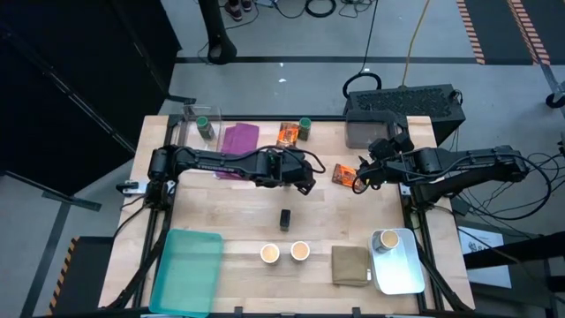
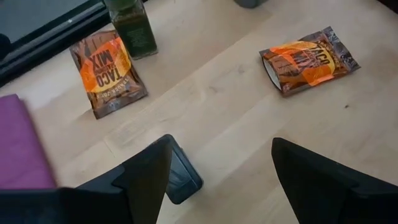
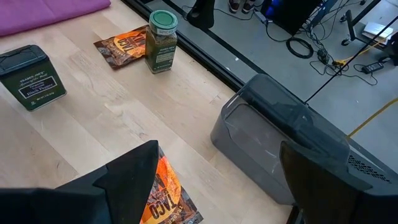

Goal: Sort spices by type
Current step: Put the top black seasoning can into the light blue bin

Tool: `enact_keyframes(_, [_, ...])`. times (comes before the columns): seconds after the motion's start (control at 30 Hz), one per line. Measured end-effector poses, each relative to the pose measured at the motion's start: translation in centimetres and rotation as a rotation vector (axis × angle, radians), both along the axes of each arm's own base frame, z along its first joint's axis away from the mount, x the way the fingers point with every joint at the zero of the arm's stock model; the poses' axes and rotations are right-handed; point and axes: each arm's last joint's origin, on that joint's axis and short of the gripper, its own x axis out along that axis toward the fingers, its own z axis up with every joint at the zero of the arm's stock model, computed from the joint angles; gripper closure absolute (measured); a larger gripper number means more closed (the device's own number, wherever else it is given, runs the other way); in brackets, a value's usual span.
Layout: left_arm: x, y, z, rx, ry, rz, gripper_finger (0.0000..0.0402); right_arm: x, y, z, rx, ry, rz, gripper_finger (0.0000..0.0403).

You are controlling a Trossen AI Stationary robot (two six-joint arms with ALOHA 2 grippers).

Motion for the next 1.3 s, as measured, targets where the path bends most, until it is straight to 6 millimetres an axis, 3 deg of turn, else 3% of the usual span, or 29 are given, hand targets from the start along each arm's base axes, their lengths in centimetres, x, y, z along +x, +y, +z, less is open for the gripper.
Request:
enact_keyframes(0.23, [-0.1, 0.0, 0.0, -0.006, 0.001, 0.010, 0.0118, 0.0, 0.0, 0.0, 0.000, 0.000, 0.000, 0.0085])
enact_keyframes(0.63, [-0.7, 2.4, -0.4, -0.121, 0.005, 0.136, 0.0118, -0.1, 0.0, 0.0, 0.003, 0.010, 0.002, 0.0085])
enact_keyframes(1.03, [-0.2, 3.5, -3.9, -0.127, 0.149, 0.169, 0.0118, -0.2, 0.0, -0.1, 0.005, 0.019, 0.002, 0.0085])
enact_keyframes(1.3, [0.0, 3.5, -4.8, -0.129, 0.173, 0.170, 0.0118, -0.2, 0.0, -0.1, 0.004, 0.018, 0.002, 0.0085])
